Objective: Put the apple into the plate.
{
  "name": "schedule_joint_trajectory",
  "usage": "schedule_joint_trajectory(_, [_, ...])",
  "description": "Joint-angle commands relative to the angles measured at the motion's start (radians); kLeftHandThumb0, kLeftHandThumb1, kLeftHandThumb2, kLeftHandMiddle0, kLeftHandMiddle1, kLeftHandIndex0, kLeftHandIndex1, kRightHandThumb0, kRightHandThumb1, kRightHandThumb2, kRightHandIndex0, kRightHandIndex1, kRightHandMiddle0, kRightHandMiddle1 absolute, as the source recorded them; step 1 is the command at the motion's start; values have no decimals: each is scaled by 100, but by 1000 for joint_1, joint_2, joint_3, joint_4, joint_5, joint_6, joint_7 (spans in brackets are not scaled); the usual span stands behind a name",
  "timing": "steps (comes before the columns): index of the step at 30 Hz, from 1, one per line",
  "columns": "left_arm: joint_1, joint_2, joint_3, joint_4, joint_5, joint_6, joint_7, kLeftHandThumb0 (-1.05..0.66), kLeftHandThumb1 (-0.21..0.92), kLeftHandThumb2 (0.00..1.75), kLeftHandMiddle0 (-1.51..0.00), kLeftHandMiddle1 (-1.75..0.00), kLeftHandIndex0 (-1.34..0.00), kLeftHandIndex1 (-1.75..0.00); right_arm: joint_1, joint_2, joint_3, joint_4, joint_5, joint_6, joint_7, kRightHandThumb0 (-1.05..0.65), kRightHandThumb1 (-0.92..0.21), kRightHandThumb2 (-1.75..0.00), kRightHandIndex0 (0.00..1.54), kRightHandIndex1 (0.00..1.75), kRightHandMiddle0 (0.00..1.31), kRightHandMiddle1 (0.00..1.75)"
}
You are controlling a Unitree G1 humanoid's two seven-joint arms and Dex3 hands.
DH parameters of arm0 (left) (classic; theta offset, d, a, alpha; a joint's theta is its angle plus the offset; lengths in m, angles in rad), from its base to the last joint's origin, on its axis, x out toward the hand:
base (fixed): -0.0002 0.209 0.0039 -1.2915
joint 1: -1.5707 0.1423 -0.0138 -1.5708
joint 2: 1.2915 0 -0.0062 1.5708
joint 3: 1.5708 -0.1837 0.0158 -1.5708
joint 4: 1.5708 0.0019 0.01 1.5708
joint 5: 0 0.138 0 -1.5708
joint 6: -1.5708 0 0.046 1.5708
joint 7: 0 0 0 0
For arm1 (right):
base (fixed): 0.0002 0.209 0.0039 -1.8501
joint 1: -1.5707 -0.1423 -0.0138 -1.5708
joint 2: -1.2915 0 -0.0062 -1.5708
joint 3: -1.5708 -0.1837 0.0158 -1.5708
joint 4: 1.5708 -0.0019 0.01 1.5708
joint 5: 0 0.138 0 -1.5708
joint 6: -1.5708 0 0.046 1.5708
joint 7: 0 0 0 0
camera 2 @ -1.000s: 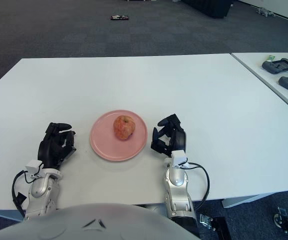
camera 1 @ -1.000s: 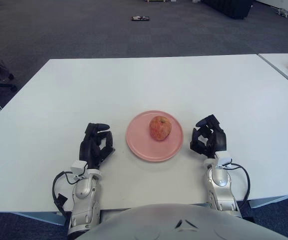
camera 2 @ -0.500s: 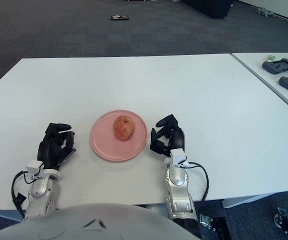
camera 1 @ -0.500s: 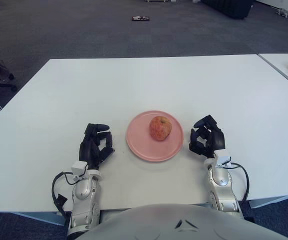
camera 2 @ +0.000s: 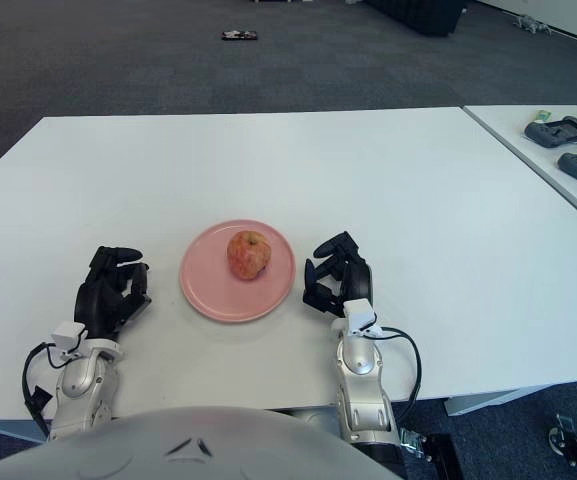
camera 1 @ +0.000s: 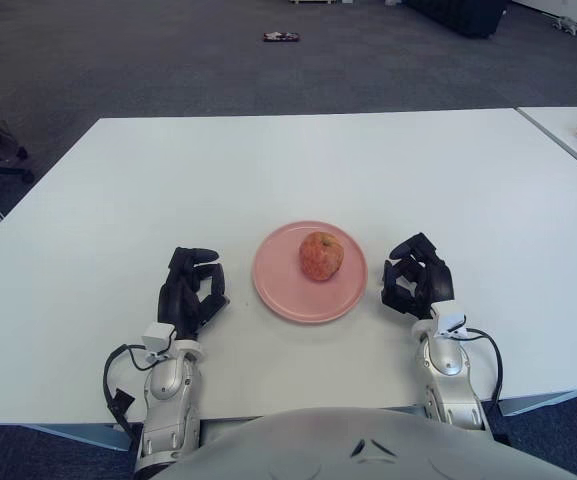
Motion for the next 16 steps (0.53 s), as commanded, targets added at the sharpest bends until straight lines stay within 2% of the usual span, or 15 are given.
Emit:
schedule_joint_trajectory(1, [6, 2, 3, 17, 1, 11, 6, -39, 62, 94, -99, -175, -38, -175, 2, -5, 3, -20, -9, 18, 4, -42, -50, -110, 73, 154, 47, 175])
schedule_joint_trajectory(16, [9, -1, 1, 18, 4, -14, 8, -40, 61, 96, -100, -175, -39, -175, 19, -5, 10, -54, -21, 63, 3, -42, -50, -109, 73, 153, 46, 175])
